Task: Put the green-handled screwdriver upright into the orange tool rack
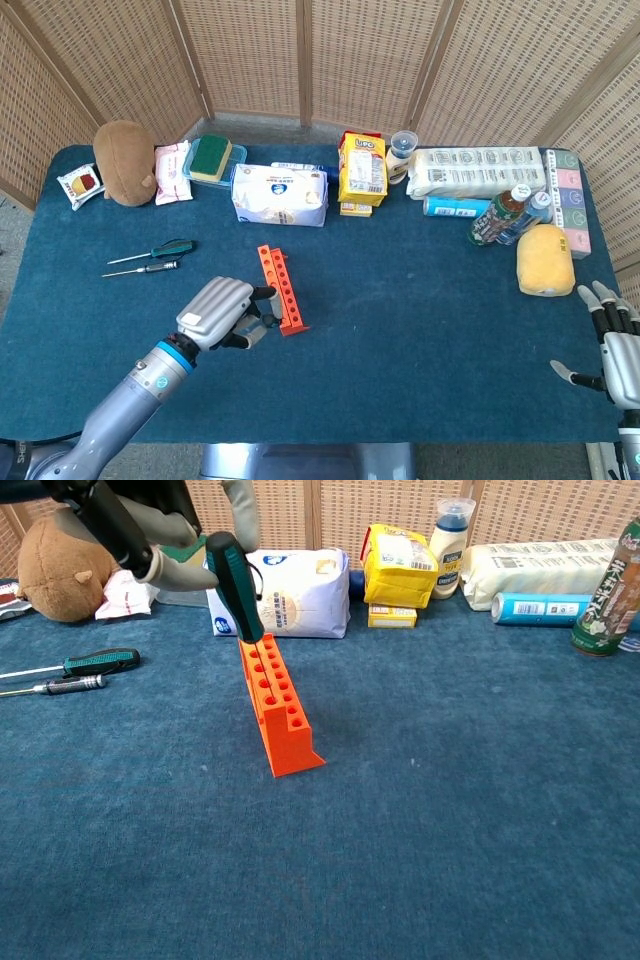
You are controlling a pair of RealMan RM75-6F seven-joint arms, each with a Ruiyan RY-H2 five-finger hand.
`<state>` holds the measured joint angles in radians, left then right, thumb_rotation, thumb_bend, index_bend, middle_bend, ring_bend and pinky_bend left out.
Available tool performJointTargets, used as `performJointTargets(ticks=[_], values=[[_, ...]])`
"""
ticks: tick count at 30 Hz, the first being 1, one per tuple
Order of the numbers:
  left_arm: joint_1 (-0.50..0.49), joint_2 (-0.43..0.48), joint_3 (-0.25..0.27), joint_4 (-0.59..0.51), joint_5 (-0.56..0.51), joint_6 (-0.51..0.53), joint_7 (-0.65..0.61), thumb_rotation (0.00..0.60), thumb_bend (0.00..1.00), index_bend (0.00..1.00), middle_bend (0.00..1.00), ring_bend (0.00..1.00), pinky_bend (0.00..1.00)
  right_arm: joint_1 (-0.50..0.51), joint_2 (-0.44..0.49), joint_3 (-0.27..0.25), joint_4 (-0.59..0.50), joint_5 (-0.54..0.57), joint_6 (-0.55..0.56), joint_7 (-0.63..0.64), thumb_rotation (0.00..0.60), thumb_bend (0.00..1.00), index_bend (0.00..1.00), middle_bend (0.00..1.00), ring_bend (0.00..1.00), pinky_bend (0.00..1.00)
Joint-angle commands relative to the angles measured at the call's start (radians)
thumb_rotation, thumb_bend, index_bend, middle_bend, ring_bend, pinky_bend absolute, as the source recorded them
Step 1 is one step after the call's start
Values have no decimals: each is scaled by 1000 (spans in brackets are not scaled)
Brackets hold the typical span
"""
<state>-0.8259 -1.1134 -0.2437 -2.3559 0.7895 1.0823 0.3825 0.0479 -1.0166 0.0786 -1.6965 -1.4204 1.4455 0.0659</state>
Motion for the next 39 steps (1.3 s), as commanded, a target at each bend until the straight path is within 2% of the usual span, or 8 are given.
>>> performJointTargets(ticks=[1,10,39], values=[[-14,-15,4,0,-15,9,13,600,412,573,1000,961,954,0,1,0,-1,0,-1,2,569,21,0,0,0,0],[-28,-24,7,0,-39,53,35,600,412,574,1000,961,953,2,1,0,-2,2,-5,1,564,21,0,0,0,0],[-72,-56,21,38,-105,74,45,600,413,573,1000,961,954,2,2,1,-7,3,-6,-4,564,21,0,0,0,0]])
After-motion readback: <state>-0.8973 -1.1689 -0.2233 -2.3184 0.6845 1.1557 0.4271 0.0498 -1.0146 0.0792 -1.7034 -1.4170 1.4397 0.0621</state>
